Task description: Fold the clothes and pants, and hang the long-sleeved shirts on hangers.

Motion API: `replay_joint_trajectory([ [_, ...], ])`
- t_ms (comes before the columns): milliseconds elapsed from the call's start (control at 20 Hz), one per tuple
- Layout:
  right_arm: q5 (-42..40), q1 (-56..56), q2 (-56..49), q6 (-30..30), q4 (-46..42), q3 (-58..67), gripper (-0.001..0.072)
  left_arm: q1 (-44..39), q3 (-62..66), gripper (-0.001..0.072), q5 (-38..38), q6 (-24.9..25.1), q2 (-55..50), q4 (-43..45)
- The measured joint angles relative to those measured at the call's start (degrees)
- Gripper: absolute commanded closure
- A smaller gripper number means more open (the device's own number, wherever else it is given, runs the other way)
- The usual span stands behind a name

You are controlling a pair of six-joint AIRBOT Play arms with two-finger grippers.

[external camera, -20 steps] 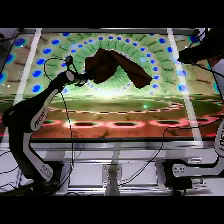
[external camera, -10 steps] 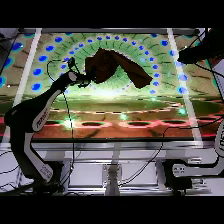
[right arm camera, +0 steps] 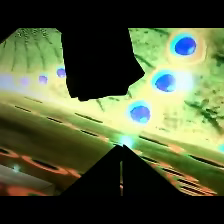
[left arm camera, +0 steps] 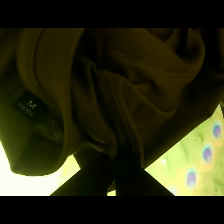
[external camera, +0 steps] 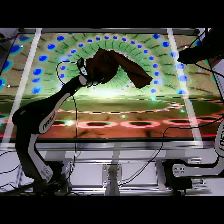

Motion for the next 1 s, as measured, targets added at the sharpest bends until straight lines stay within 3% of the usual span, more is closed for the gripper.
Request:
replay_joint_trajectory([
  [300,-0.1,0.0,0.0,0.0,0.0,0.0,0.0701,-0.8,0.0,0.0684,1.6,0.2,1.0,-0.1],
  [600,-0.3,0.0,0.2,0.0,0.2,0.0,0.0702,-0.9,0.0,0.0684,-1.6,10.7,12.3,4.2],
  [750,-0.3,0.0,0.6,0.0,0.3,0.0,0.0702,-0.3,0.0,0.0684,-9.1,13.8,21.8,12.9],
  [1000,-0.3,0.0,2.6,0.1,0.7,0.1,0.0701,2.3,-0.3,0.0685,-29.7,15.5,39.4,30.8],
])
